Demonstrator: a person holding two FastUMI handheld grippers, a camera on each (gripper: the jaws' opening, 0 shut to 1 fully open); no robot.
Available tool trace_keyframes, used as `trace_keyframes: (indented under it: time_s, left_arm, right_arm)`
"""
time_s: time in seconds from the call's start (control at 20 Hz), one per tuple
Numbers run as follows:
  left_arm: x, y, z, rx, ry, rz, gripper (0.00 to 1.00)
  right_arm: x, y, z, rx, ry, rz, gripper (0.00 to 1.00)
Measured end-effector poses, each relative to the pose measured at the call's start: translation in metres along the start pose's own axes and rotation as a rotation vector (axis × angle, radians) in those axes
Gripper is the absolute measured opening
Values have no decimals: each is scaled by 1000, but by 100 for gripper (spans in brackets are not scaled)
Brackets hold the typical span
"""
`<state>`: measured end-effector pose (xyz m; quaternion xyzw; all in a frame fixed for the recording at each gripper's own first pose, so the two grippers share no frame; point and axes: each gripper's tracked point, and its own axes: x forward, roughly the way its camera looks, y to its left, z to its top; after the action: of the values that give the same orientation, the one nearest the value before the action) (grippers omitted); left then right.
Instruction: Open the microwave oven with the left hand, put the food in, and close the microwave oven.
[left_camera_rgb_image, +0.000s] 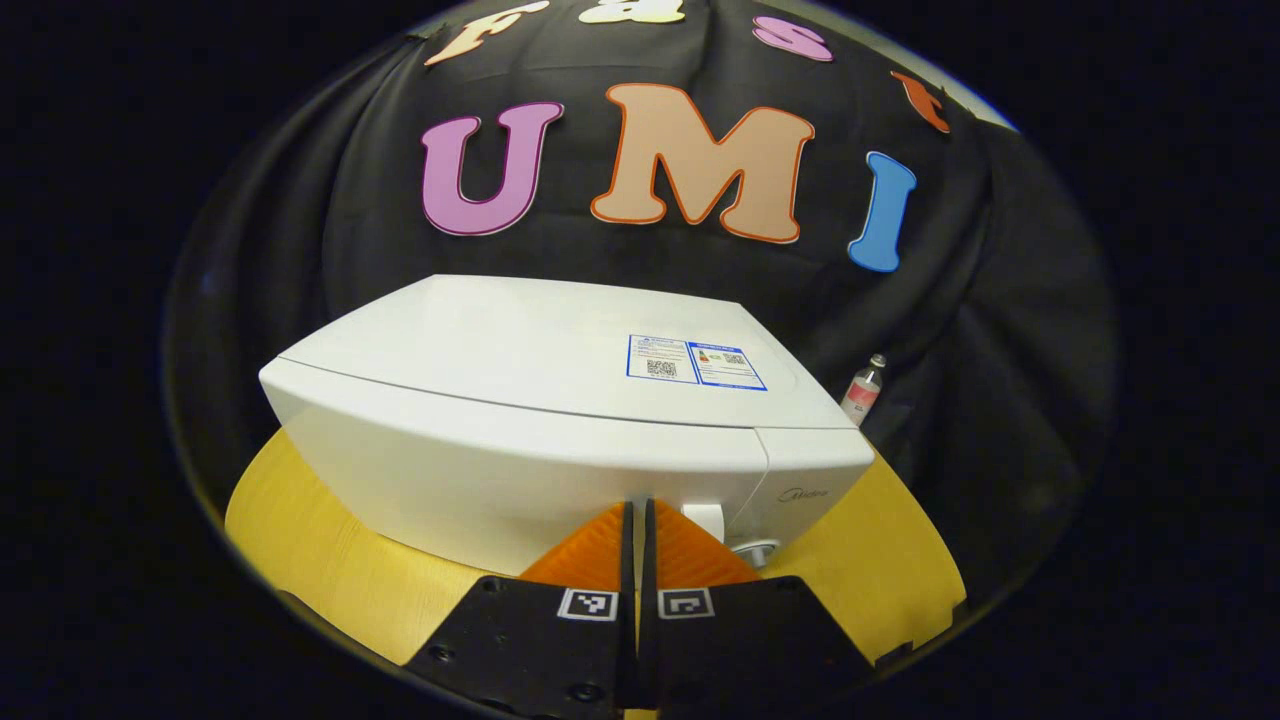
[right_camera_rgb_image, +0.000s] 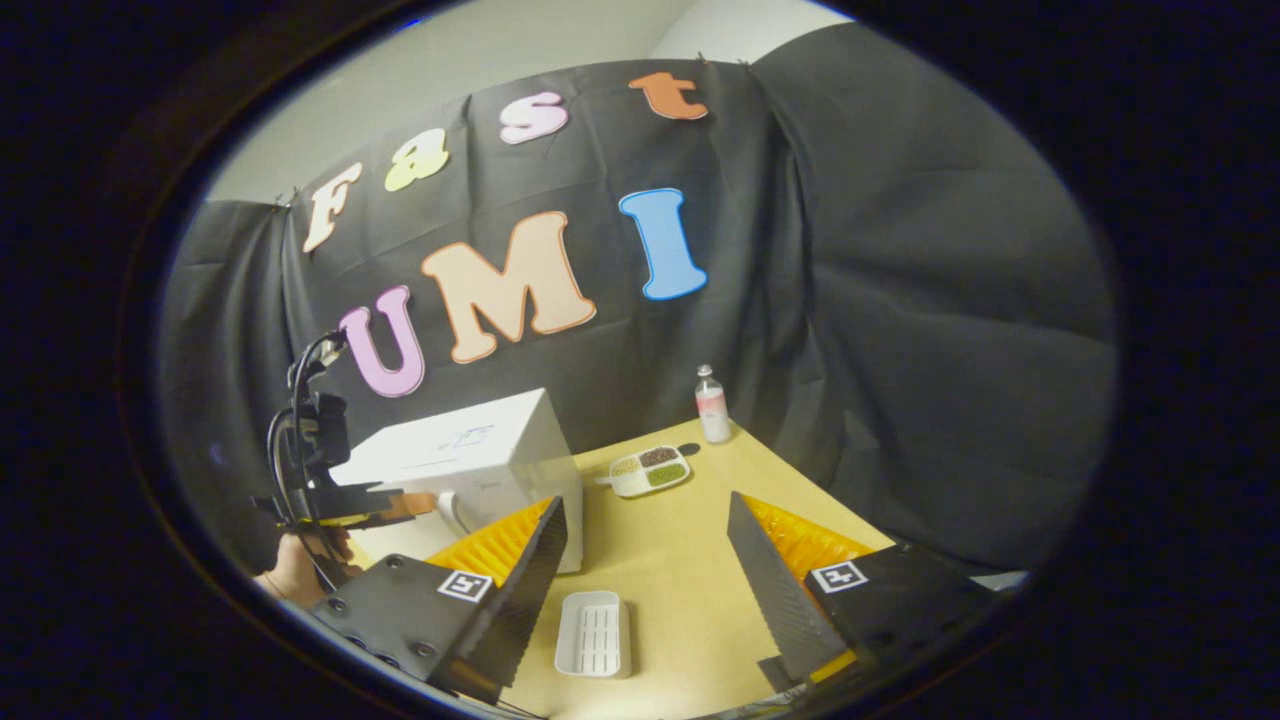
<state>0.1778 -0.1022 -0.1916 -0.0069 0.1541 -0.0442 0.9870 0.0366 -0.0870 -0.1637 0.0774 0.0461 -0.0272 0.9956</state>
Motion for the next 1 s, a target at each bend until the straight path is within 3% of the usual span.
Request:
trace_keyframes:
  time_s: [0.15,0.2,0.35,0.4,0.5,0.6,0.65,0.7,0.75,0.85,1.0]
  left_arm:
    - [2,-2,-4,-1,1,-5,1]
    - [-7,-2,-4,-2,2,-12,1]
    - [-30,7,-13,22,12,-3,1]
    - [-40,11,-16,29,12,1,1]
    - [-63,15,-20,33,7,9,7]
    - [-83,20,-31,35,27,23,18]
    - [-90,28,-31,42,19,34,41]
    - [-98,30,-30,54,18,40,51]
    - [-105,32,-30,69,17,50,73]
    - [-114,30,-17,92,-23,74,100]
    - [-130,29,7,92,-79,89,97]
  right_arm:
    - [1,4,-2,3,13,12,91]
    - [2,5,-3,3,18,17,99]
    - [4,11,-8,-9,41,31,99]
    - [6,13,-11,-17,53,37,91]
    - [8,14,-15,-37,74,37,91]
    - [8,18,-17,-51,91,44,92]
    - [9,22,-17,-53,96,55,92]
    - [10,26,-16,-53,99,67,92]
    - [10,31,-14,-55,97,80,92]
    - [13,39,-8,-80,74,92,92]
    - [12,60,4,-97,39,137,92]
